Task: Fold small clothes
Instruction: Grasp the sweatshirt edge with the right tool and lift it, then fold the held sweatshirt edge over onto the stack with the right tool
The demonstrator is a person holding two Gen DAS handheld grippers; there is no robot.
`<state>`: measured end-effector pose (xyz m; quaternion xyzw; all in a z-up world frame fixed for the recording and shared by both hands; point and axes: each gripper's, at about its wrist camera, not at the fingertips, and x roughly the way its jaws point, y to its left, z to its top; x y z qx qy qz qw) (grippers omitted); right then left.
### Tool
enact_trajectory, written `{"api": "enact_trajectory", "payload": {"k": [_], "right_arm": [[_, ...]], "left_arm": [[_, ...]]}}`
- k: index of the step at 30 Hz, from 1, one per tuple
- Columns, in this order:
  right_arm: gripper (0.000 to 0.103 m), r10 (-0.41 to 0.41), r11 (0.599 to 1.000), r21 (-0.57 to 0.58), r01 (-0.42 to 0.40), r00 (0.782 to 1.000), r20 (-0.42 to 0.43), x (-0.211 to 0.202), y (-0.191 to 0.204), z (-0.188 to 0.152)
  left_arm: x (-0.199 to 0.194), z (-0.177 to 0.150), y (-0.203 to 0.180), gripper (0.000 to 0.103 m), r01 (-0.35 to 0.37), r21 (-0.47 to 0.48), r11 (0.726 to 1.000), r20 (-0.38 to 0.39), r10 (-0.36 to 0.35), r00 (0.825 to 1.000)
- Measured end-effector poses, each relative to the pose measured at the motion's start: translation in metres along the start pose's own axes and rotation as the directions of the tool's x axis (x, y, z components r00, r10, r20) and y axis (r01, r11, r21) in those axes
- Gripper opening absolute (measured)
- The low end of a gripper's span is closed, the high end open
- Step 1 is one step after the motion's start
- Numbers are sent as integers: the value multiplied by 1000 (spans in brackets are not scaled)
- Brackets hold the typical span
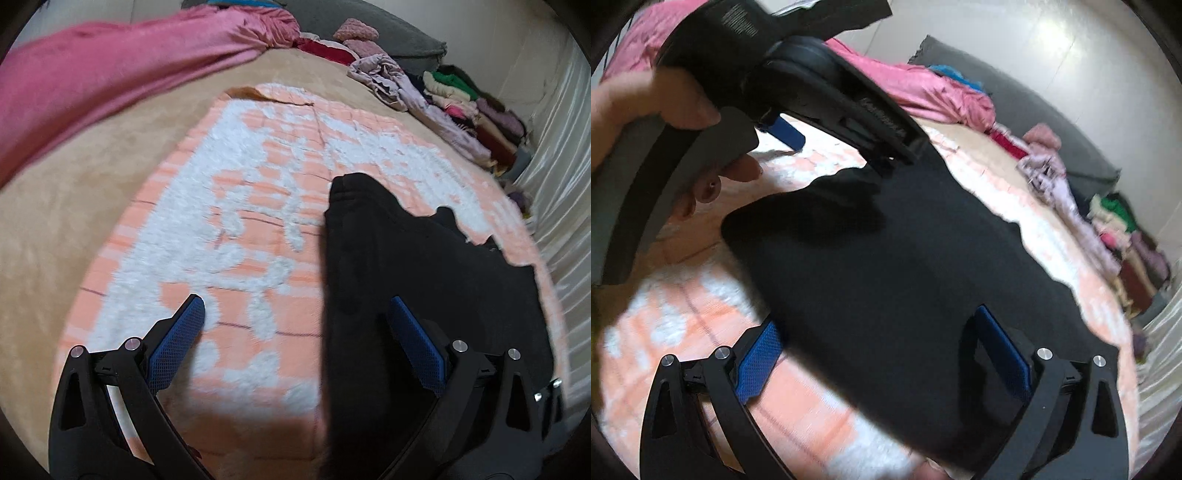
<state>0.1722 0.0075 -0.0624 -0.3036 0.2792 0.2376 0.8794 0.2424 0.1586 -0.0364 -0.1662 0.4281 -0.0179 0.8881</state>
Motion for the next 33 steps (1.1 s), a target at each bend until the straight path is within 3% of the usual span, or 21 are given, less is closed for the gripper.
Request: {"api": "enact_trajectory", "payload": {"k": [1,2,3,5,7,11,14,16,18,20,22,25,33], "right_arm": [[90,-20,1000,-8,20,1000,15,0,1,0],[71,-31,999,-15,31,999,29,0,2,-1],[64,-23,1000,-19,24,999,32,0,3,-2],[36,-27,999,-24,28,998,49,-3,2,-2],[17,-15,1000,-16,16,998,65,-5,0,-2],[13,34,997,60,-41,994,108,-13,-17,-4],[12,72,988,123,-89,989,132,-20,-30,-5],[12,98,979,160,-123,984,151,-25,-36,-7],[12,111,973,185,-141,980,163,-28,-40,-9],[12,124,965,208,-159,978,170,-30,-45,-10],[12,131,959,226,-170,975,177,-33,-47,-12],[12,134,942,278,-188,970,202,-41,-58,-17],[10,98,854,468,-229,953,288,-70,-109,-47]], "left_arm": [[2,1,1,93,28,-13,1000,-7,-28,1000],[3,2,2,93,55,-26,998,-14,-56,998],[5,3,2,93,87,-46,995,-21,-88,996],[9,5,1,93,141,-68,988,-35,-143,989],[13,5,-2,93,199,-92,976,-49,-204,978],[21,9,-12,87,248,-107,963,-74,-257,964],[26,10,-20,85,235,-95,967,-93,-244,965],[28,9,-27,61,229,-79,970,-106,-236,966],[31,9,-32,46,251,-97,963,-122,-262,957],[33,10,-37,44,239,-98,966,-128,-251,960],[29,10,-44,24,239,-88,967,-118,-249,961],[19,12,-57,17,236,-89,968,-88,-244,966],[-16,22,-130,16,236,26,971,-40,-235,971]]}}
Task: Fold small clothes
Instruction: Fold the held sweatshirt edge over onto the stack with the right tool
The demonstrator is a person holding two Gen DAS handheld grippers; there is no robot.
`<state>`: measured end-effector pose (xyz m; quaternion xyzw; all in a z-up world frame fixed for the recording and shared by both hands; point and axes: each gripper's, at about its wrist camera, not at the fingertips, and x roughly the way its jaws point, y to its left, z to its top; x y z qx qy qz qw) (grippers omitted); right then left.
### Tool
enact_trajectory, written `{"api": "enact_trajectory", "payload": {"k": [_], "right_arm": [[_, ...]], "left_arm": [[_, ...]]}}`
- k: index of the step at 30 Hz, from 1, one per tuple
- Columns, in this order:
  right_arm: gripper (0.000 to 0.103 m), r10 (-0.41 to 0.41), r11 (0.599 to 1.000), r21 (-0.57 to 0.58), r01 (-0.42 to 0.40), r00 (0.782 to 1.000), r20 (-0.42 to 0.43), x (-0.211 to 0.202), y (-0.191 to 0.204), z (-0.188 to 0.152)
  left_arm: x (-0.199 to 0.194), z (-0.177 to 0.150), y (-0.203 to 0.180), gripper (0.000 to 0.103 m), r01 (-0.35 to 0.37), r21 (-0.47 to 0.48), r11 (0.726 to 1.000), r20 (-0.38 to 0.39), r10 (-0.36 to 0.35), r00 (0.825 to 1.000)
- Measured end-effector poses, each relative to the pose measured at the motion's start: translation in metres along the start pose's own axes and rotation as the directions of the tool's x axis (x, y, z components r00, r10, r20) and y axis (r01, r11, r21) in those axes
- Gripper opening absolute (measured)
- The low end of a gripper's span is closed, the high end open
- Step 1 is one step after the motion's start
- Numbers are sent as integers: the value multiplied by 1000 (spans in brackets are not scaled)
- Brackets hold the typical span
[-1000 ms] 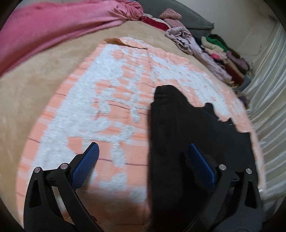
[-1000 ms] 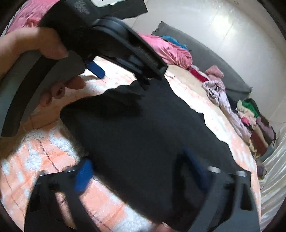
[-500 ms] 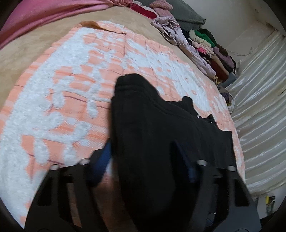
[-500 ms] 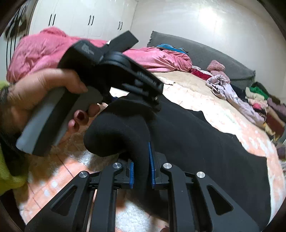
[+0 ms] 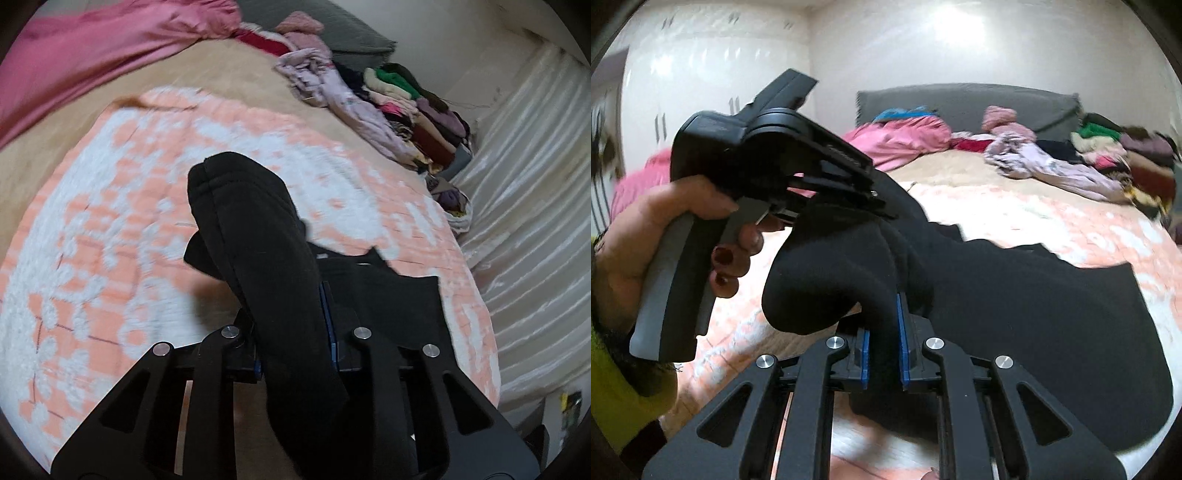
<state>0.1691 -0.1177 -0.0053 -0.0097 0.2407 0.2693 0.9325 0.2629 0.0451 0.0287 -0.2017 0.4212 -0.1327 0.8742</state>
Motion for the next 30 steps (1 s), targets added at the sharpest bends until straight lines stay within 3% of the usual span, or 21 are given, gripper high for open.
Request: {"api": "enact_trajectory", "payload": {"k": [6,15,17,18,20,21,23,24,26,30], "right_arm": [[9,-19,989,151,8,997,75,-45,-48,-8],[7,-73,949,314,39,993,95,-92,-108,-38],[7,-96,942,330,63,992,84,-98,-119,-46],[7,-103,938,340,72,992,75,-99,-122,-50],[8,-94,915,396,74,995,31,-95,-135,-59],[8,-94,907,415,78,995,19,-93,-138,-62],[8,-134,899,419,129,991,-18,-94,-144,-70],[8,-144,899,414,140,989,-21,-95,-146,-72],[8,-133,891,434,137,990,-38,-99,-152,-78],[9,-120,893,429,135,991,-61,-107,-155,-82]], "left_arm": [[11,1,-76,16,-7,103,995,-5,8,1000],[64,-15,-163,16,-18,228,974,-82,37,996],[75,-20,-174,20,-21,248,968,-97,46,994],[84,-21,-179,27,-10,248,969,-113,39,993],[94,-26,-182,38,39,233,972,-149,-4,989],[93,-29,-180,46,102,206,973,-156,-70,985],[81,-34,-170,47,200,152,968,-145,-178,973],[76,-37,-165,47,210,145,967,-131,-191,973],[62,-41,-150,47,170,147,974,-80,-160,984],[49,-48,-103,45,-3,146,989,0,3,1000]]}}
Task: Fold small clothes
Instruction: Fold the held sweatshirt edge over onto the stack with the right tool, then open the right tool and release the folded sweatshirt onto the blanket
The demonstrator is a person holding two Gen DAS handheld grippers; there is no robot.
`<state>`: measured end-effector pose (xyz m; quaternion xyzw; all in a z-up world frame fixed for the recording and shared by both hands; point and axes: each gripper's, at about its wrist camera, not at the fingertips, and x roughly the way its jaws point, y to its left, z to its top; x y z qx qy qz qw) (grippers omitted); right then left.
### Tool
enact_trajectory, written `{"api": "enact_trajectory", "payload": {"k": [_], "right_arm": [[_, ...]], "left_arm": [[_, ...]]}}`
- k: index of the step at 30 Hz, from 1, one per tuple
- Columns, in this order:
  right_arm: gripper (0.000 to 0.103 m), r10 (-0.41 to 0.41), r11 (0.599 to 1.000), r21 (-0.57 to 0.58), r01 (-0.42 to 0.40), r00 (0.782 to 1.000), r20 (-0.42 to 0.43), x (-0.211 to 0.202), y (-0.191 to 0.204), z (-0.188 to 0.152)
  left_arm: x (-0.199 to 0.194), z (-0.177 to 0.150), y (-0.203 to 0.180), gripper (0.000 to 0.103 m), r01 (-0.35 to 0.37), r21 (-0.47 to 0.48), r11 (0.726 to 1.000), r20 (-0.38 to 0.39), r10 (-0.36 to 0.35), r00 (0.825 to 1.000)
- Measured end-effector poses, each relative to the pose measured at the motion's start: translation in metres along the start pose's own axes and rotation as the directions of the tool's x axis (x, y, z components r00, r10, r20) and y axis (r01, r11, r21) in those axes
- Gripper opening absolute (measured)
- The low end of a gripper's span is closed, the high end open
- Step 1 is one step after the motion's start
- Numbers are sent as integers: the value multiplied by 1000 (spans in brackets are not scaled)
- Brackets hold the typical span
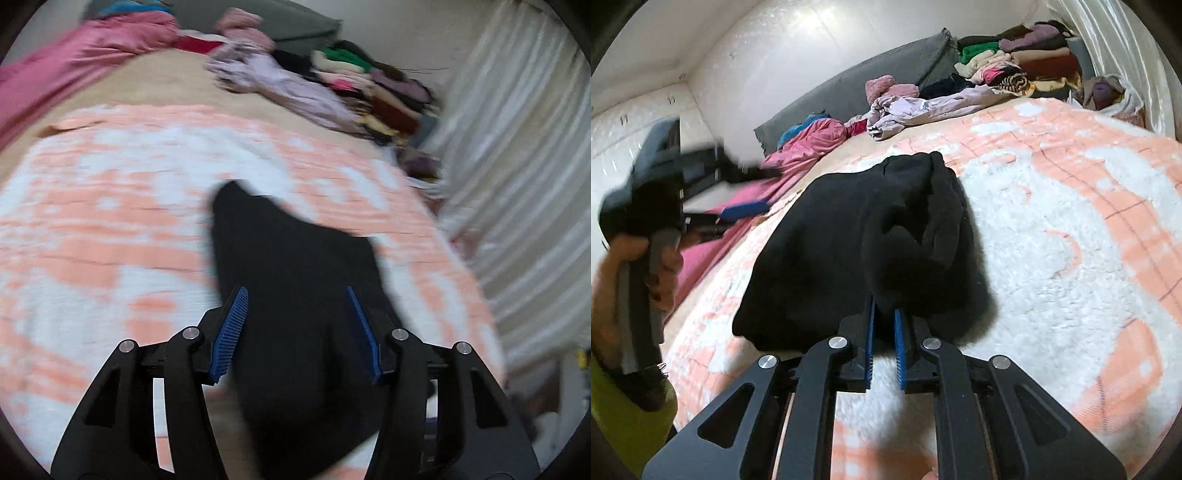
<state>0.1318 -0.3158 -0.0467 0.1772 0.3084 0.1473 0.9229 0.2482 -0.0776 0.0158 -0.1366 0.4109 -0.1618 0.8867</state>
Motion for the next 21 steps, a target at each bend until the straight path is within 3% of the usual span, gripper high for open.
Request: {"api": "enact_trajectory", "payload": {"k": [2,6,7,8,10,12,13,15,17,21], "right_arm": [[11,-13,1000,-18,13,1000,2,-8,2,1],[17,-61,998,6,61,996,58,-34,-2,17],[23,-66,998,15,65,995,75,-36,-8,27],[37,-70,998,18,68,994,86,-39,-10,35],[46,-82,997,13,81,993,81,-35,-15,54],[48,-62,998,-3,62,997,42,-22,-16,72],[50,-52,999,-13,52,998,19,-13,-16,80],[52,-37,999,-7,37,999,-35,6,-18,92],[60,-2,1000,14,3,996,-93,31,-23,105],[61,-64,998,11,67,983,-174,69,-28,119]], "left_arm": [[0,-6,15,45,-60,2,998,14,60,998],[5,-16,24,50,-24,17,1000,29,23,999],[8,-20,19,52,-6,29,1000,26,5,1000],[14,-27,13,53,13,48,999,10,-14,1000],[23,-41,-2,53,9,97,995,-4,-9,1000],[26,-55,-16,53,-86,195,977,48,79,996],[25,-58,-18,53,-101,214,972,63,89,994],[22,-59,-14,53,-80,207,975,66,68,996],[20,-58,-8,54,-51,194,980,55,41,998],[16,-60,-1,62,-22,186,982,46,13,999]]}}
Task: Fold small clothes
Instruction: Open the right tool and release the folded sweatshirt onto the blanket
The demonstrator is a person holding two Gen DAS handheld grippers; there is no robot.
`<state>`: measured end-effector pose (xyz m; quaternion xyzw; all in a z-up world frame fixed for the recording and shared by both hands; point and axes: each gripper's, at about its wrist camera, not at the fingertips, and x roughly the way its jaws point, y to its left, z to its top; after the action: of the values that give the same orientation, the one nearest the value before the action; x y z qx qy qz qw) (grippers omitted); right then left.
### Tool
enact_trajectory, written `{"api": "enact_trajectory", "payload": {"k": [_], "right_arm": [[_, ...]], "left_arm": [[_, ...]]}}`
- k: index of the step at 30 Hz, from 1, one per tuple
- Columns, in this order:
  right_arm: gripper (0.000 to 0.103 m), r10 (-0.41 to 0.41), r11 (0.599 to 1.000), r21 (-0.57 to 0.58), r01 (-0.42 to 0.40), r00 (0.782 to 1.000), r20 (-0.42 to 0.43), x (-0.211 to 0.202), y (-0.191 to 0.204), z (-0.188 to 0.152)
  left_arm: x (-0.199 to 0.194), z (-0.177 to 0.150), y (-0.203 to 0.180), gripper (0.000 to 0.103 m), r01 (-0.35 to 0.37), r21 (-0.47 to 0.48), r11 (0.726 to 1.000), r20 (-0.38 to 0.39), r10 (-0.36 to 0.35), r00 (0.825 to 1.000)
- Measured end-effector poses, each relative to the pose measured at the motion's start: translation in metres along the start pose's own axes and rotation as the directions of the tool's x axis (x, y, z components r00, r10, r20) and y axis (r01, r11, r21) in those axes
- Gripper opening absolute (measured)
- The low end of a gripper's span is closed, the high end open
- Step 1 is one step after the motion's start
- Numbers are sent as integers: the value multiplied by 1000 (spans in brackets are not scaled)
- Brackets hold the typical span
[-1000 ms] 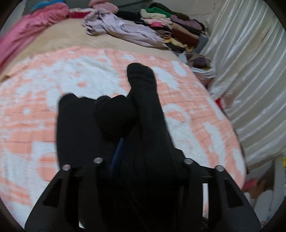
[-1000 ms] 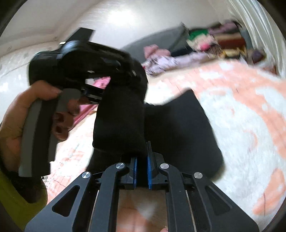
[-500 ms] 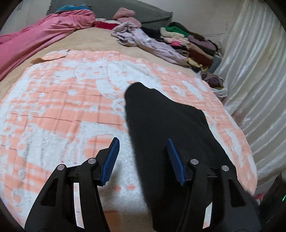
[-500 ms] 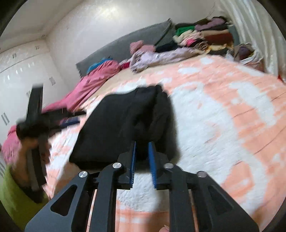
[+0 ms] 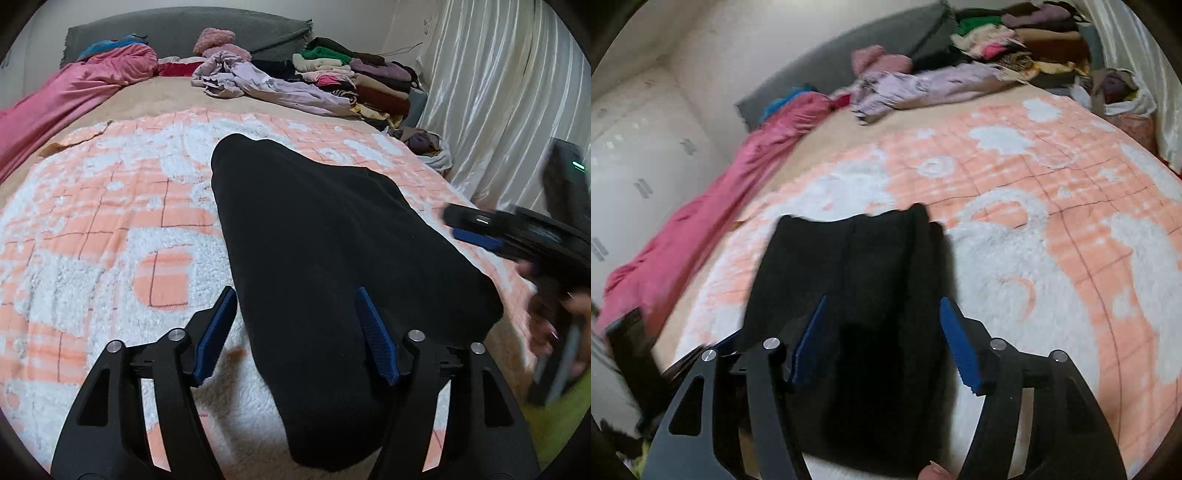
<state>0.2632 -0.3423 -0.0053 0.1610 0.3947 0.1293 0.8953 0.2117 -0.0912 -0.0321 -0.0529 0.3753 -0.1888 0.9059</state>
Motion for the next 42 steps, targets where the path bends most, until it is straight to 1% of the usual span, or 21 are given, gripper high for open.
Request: {"api": "enact_trajectory", "payload": {"k": [3,6,7,8,9,10,11,13,16,18,20,21,23,25,26,27,28,30,32,34,42], "right_arm": [[61,-56,998,-18,55,998,-39,21,-2,9],[59,-26,1000,-2,26,997,-77,38,-3,12],[49,7,1000,-4,-8,996,-86,41,-1,12],[40,15,1000,-23,-17,995,-95,42,2,11],[36,-2,998,-61,-4,995,-101,46,7,9],[21,-12,997,-78,4,995,-100,47,9,9],[16,-16,996,-90,8,995,-95,48,11,8],[13,-26,992,-125,17,997,-67,42,16,9],[11,-64,982,-179,66,998,18,19,22,13],[11,-76,980,-182,82,996,41,9,18,17],[11,-128,972,-196,132,991,32,13,13,16],[11,-147,969,-195,148,989,17,18,8,13],[14,-158,973,-174,150,987,-32,36,-6,4],[17,-137,983,-124,133,990,-27,41,-15,-2],[32,-121,988,-102,119,993,-13,36,-17,-1],[39,-114,990,-80,114,994,6,30,-18,-1],[41,-112,992,-56,114,993,31,21,-19,-1],[41,-71,997,-13,73,994,79,-2,-22,-3],[43,-23,1000,5,22,996,90,-18,-22,-8],[44,8,1000,-2,-8,997,80,-29,-19,-17],[45,79,996,-44,-77,995,56,-58,-3,-51]], "left_arm": [[-2,-5,1,62,15,-2,1000,0,-15,1000],[-2,-8,1,67,19,-1,1000,-2,-19,1000],[-2,-10,1,67,23,-2,1000,-4,-23,1000],[-2,-10,1,67,30,-5,1000,-7,-30,1000],[-1,-11,2,67,41,-9,999,-9,-41,999],[-1,-12,2,67,43,-7,999,-9,-43,999],[-1,-13,1,67,43,-3,999,-7,-43,999],[-3,-13,1,67,51,6,999,-3,-51,999],[-5,-13,-2,67,63,18,998,-1,-62,998],[-5,-14,-4,67,77,20,997,-4,-77,997],[-3,-16,-7,69,93,15,996,-16,-93,996],[-3,-17,-9,69,93,21,995,-21,-92,996],[-1,-19,-11,69,88,28,996,-29,-88,996],[0,-20,-10,69,96,19,995,-37,-95,995],[0,-20,-8,69,97,14,995,-40,-96,995],[0,-20,-7,69,98,9,995,-40,-97,994],[-1,-20,-6,69,99,5,995,-39,-98,994],[-2,-20,-3,69,106,-5,994,-39,-106,994],[-2,-20,-3,70,108,-6,994,-39,-108,993],[-4,-21,-3,70,110,-7,994,-40,-110,993],[-9,-21,4,71,120,-41,992,-40,-121,992]]}}
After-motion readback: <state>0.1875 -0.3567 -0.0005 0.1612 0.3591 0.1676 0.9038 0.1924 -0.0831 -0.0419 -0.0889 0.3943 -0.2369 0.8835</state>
